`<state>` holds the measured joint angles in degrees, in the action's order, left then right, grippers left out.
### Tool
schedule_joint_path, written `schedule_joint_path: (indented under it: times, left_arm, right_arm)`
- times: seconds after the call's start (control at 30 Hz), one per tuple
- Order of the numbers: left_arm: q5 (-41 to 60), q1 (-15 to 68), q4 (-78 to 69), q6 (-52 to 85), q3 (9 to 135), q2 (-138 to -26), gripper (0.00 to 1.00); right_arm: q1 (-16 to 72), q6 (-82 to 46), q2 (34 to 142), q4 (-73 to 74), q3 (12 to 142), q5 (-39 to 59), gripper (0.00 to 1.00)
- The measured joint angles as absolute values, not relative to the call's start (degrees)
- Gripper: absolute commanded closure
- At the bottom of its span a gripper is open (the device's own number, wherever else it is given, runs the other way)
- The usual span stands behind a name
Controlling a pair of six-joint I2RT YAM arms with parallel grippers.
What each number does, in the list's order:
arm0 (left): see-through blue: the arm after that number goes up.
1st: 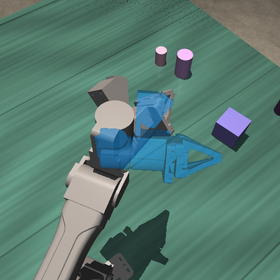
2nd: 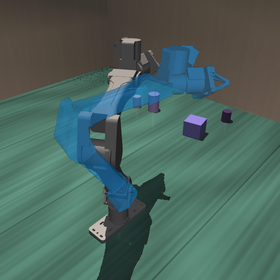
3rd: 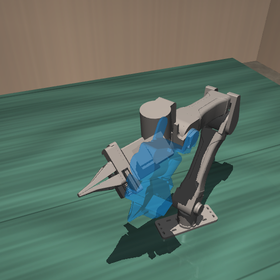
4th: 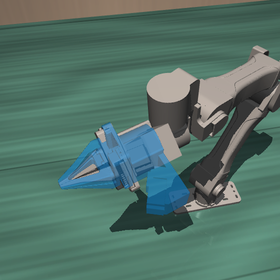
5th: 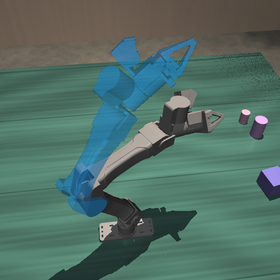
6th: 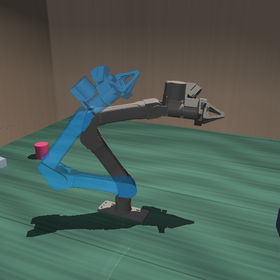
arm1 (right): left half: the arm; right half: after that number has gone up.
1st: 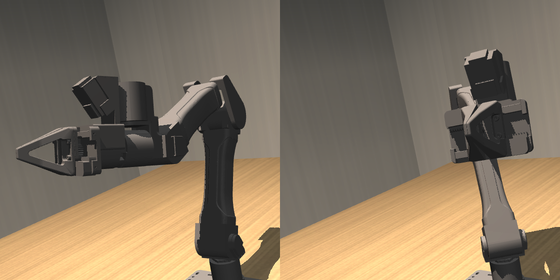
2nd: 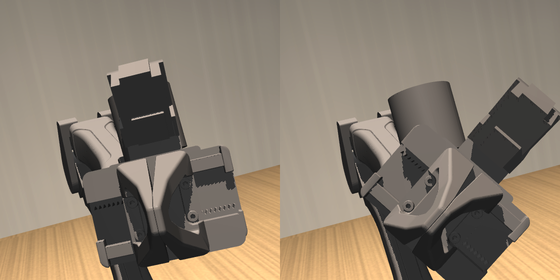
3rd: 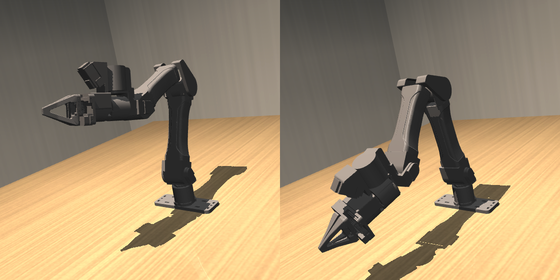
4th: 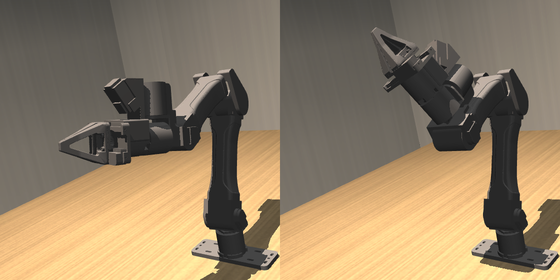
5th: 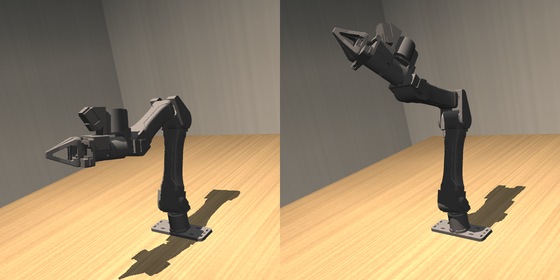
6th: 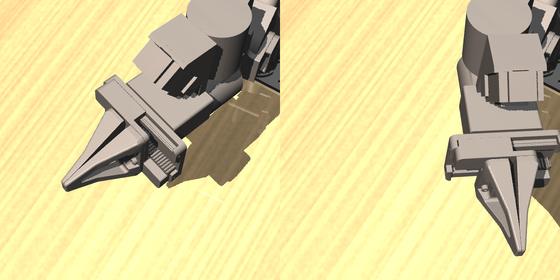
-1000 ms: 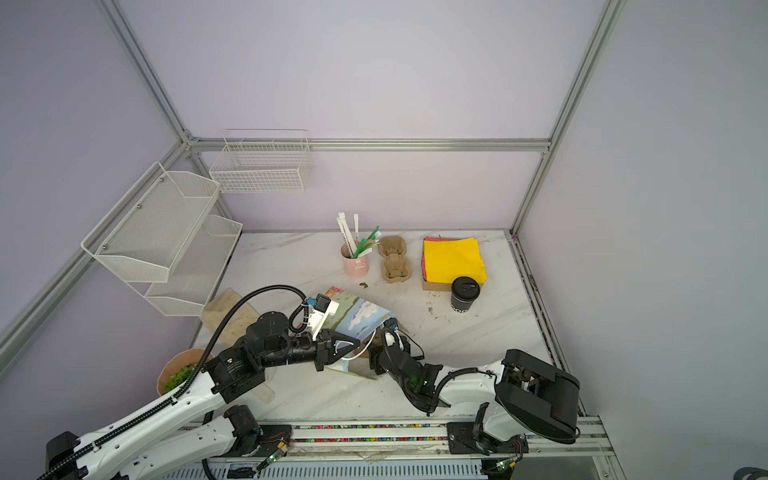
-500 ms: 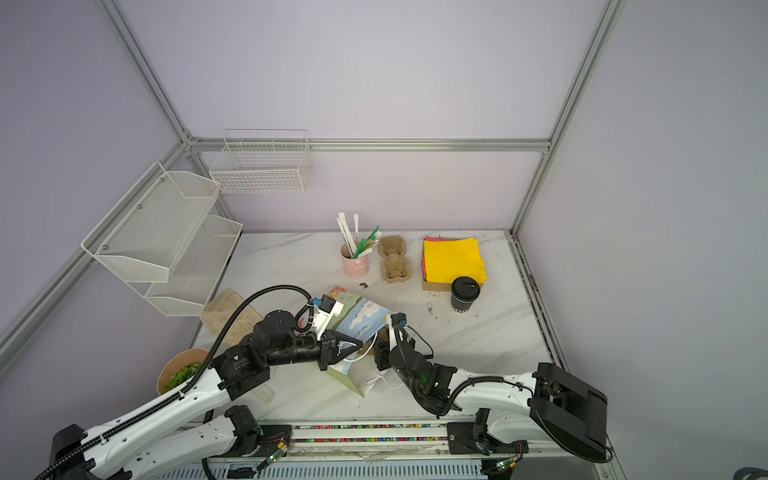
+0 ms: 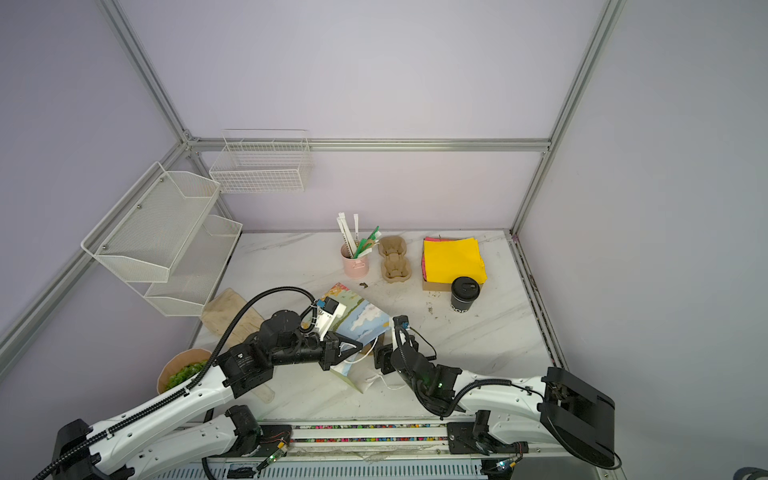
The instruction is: Pack the takeout coffee
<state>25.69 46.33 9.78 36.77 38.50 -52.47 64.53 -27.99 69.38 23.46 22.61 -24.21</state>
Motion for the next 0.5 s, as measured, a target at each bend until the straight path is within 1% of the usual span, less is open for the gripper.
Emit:
schedule_joint_path:
  times: [0.1, 0.33, 0.43, 0.5]
  left_arm:
    - [25.65, 46.33, 9.80, 36.77, 38.50, -52.62, 1.00]
    - [25.54, 46.33, 9.72, 36.77, 38.52, -52.66, 1.00]
    - [25.61, 46.33, 9.41, 36.80, 38.57, -53.01, 0.88]
    - [25.85, 46.33, 9.13, 36.58, 38.57, -53.32, 0.86]
  right_arm:
    - [64.53, -29.15, 72.84, 23.49, 22.59, -23.55, 0.24]
    - [64.53, -32.82, 73.08, 24.67, 22.57, -25.15, 0.23]
    - [64.36, -34.65, 73.54, 24.58, 22.59, -25.82, 0.23]
    - [64.01, -36.16, 74.61, 24.53, 22.59, -25.63, 0.25]
